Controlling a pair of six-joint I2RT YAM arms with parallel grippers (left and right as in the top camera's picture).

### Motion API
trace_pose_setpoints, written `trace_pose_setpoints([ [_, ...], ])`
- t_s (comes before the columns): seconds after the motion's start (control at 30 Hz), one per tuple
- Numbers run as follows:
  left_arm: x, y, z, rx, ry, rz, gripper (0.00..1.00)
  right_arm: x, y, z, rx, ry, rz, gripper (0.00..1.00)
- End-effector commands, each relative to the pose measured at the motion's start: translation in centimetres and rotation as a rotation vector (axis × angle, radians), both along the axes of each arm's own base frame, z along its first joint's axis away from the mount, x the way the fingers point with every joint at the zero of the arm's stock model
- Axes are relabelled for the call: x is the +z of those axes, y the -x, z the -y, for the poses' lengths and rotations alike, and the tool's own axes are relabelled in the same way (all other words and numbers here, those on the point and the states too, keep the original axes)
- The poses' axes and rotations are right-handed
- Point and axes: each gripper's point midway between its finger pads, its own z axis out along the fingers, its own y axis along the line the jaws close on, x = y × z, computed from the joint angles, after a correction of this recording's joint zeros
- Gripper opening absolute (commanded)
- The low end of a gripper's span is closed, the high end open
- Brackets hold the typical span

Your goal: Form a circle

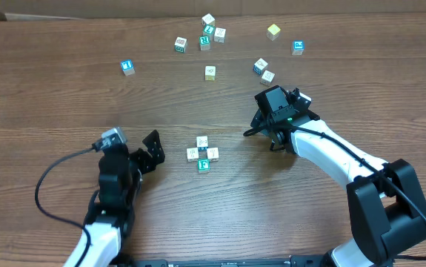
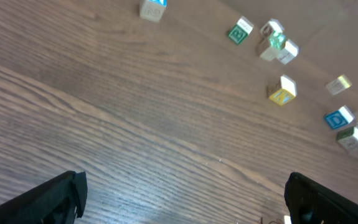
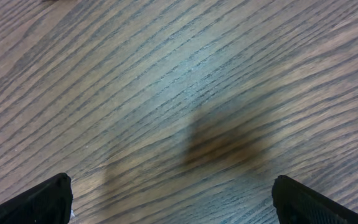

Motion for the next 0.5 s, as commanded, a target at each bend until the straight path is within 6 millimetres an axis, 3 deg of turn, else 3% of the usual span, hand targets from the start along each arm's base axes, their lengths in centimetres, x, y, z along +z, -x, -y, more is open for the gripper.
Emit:
trace_pose_setpoints([
  [0.0, 0.2, 1.3, -0.5, 0.009, -0.019, 0.066, 1.0, -0.2, 0.0, 0.4, -0.014, 0.01, -0.002, 1.0],
  [0.13, 0.0, 3.0, -1.0, 0.038, -0.002, 0.128, 1.0, -0.2, 0.0, 0.4, -0.014, 0.01, -0.002, 1.0],
  [0.47, -0.7, 5.0, -2.0, 0.065, -0.049, 0.066, 1.0, -0.2, 0.0, 0.4, -0.014, 0.01, -0.002, 1.0],
])
